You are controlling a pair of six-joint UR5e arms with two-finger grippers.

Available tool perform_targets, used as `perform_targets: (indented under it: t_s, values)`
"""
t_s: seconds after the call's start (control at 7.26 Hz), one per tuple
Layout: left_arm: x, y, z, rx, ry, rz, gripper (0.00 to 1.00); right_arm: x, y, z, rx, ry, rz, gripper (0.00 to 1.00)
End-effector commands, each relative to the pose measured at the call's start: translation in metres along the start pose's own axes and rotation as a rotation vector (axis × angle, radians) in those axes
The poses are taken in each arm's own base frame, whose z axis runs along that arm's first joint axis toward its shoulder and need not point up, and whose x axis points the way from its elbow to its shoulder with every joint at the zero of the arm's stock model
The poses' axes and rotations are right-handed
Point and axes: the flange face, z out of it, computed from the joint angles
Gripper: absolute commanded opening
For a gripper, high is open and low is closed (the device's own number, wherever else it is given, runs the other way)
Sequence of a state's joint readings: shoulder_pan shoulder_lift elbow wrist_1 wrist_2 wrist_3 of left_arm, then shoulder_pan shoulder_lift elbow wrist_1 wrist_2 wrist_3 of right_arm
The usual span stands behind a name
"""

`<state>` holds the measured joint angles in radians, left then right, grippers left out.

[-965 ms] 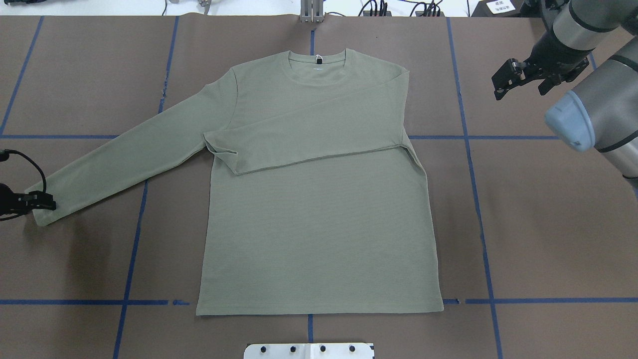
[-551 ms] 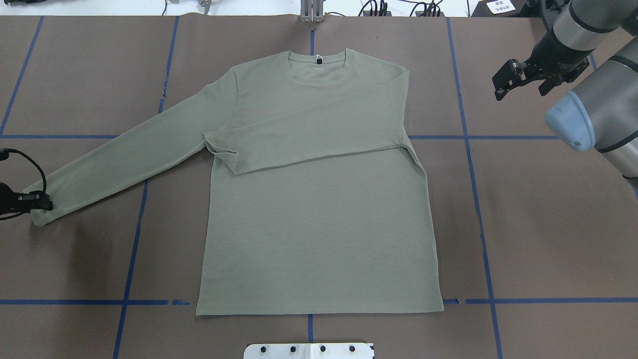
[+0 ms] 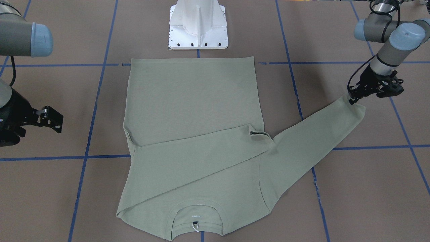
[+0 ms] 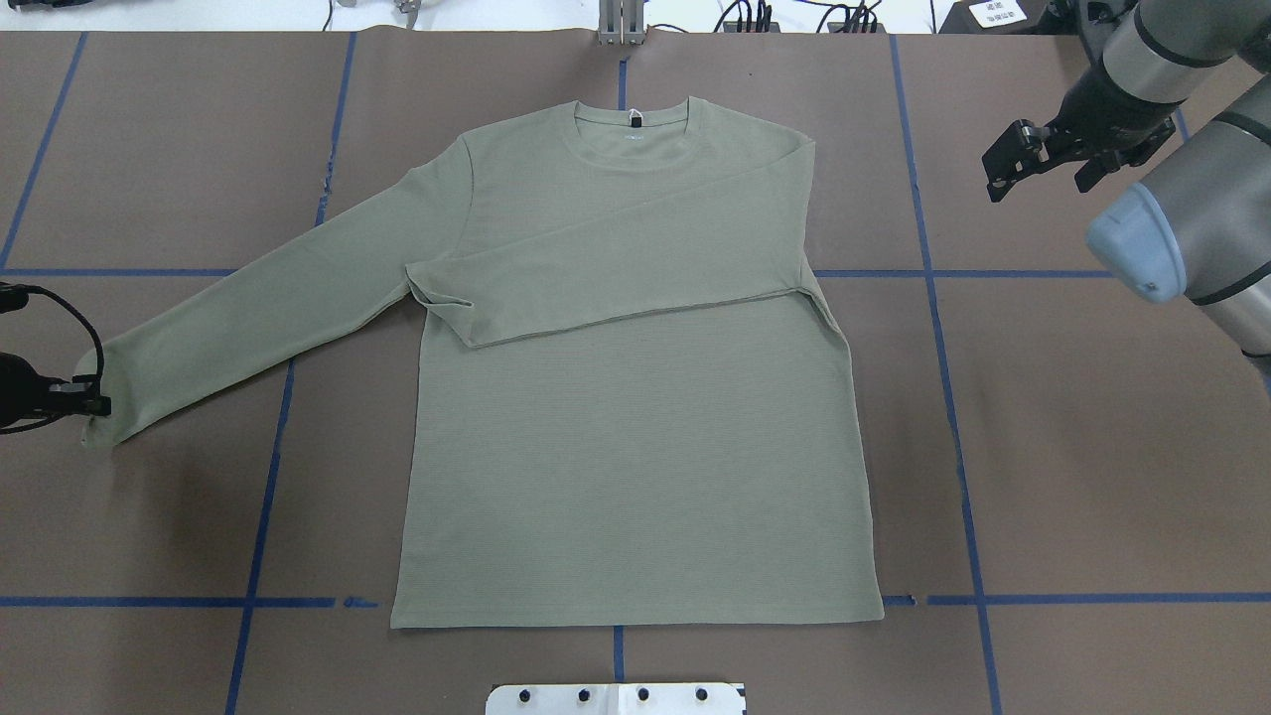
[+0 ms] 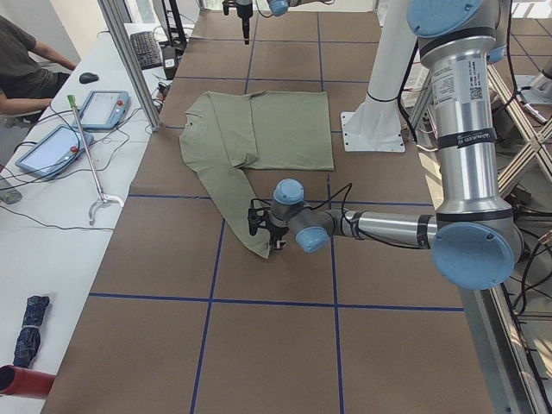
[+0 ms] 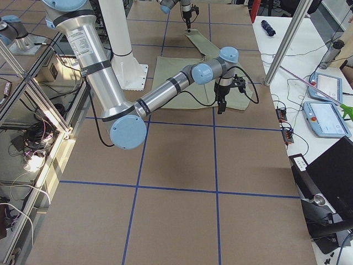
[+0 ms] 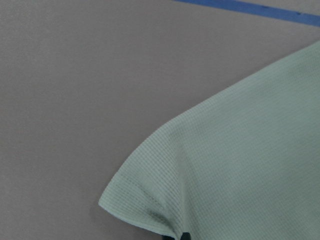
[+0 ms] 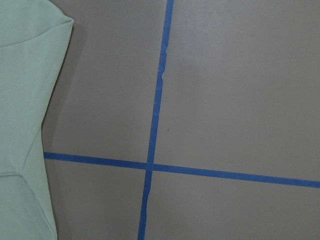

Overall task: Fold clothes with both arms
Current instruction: 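Grasp the cuff of the remaining sleeve with the left gripper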

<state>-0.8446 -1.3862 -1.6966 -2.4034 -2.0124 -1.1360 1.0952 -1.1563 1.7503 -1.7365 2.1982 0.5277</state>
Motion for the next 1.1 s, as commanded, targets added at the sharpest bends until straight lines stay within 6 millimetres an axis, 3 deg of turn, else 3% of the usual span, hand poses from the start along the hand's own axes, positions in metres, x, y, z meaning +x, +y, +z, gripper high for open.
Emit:
perform_targets:
  t_s: [0.0, 0.14, 0.41, 0.55, 0.83, 0.96]
  values:
    - [0.030, -0.003, -0.018, -0.008, 0.026, 0.007, 0.00, 0.004, 0.002, 0.002, -0.003, 0.003, 0.005, 1.00]
    - [0.069, -0.016, -0.021, -0.019, 0.044, 0.016, 0.00, 0.013, 0.007, 0.006, -0.011, 0.009, 0.015, 1.00]
    - [0.188, -0.081, -0.016, -0.013, 0.016, 0.003, 0.00, 0.016, 0.019, 0.003, -0.008, 0.004, 0.011, 1.00]
    - [0.245, -0.117, -0.028, -0.002, 0.008, -0.014, 0.00, 0.024, 0.022, 0.008, -0.016, 0.012, 0.021, 1.00]
    - [0.309, -0.167, -0.081, 0.062, 0.086, -0.024, 0.00, 0.036, 0.029, 0.016, -0.030, 0.022, 0.035, 1.00]
    - [0.347, -0.171, -0.106, 0.075, 0.148, -0.033, 0.00, 0.040, 0.030, 0.017, -0.031, 0.024, 0.040, 1.00]
